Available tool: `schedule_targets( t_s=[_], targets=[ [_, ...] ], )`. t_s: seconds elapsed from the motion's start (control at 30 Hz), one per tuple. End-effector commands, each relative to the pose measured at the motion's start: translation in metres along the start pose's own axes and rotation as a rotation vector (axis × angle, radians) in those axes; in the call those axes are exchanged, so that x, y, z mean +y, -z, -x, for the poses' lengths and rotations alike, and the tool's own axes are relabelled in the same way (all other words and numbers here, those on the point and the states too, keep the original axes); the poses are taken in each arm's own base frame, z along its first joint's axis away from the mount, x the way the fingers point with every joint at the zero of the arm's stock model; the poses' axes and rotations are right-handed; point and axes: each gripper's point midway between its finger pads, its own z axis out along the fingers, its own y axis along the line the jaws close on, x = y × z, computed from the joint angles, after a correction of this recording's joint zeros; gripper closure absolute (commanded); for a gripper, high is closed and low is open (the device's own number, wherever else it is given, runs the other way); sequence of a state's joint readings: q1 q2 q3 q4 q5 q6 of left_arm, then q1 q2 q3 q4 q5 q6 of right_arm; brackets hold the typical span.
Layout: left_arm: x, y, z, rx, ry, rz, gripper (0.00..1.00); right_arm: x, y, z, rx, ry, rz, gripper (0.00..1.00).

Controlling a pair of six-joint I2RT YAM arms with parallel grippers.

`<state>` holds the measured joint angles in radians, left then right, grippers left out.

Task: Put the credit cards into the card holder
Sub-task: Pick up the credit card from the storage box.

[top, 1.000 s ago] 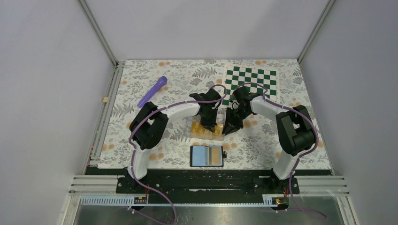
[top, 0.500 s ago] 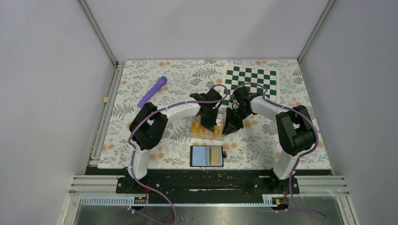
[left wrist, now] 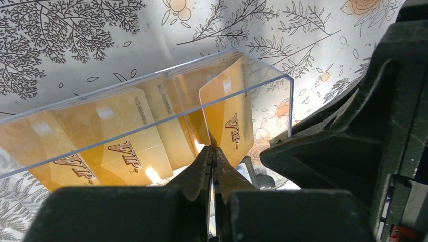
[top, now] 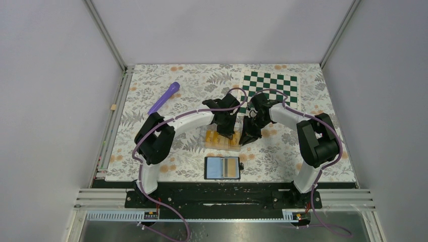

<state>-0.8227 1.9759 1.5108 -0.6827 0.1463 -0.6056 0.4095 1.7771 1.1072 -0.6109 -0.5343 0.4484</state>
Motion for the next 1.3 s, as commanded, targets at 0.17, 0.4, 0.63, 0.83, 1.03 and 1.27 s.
schedule_targets(
  t_s=[0.17,0.4,0.63,0.83,1.03,1.27],
  targets=[
    [-0.037,0.017,0.019,-0.064,-0.019,-0.153,0.91,0.013,0.005,-0.003,0.007,0.032,0.059,0.88],
    [-0.043,0.02,0.021,-0.079,-0.029,-0.188,0.91,0.012,0.004,-0.003,0.008,0.032,0.057,0.88],
    [-0.031,0.003,0.012,-0.025,-0.019,-0.133,0.91,0.013,0.005,-0.002,0.006,0.033,0.057,0.88],
    [-0.028,-0.006,0.005,0.019,-0.013,-0.122,0.95,0.014,0.008,-0.002,-0.004,0.041,0.061,0.87],
    [-0.033,-0.004,0.006,0.019,-0.015,-0.151,1.0,0.021,0.017,0.0,-0.036,0.059,0.073,0.85],
    [-0.043,0.039,0.036,-0.129,0.008,-0.228,1.0,0.032,0.04,0.003,-0.094,0.098,0.075,0.78]
  ],
)
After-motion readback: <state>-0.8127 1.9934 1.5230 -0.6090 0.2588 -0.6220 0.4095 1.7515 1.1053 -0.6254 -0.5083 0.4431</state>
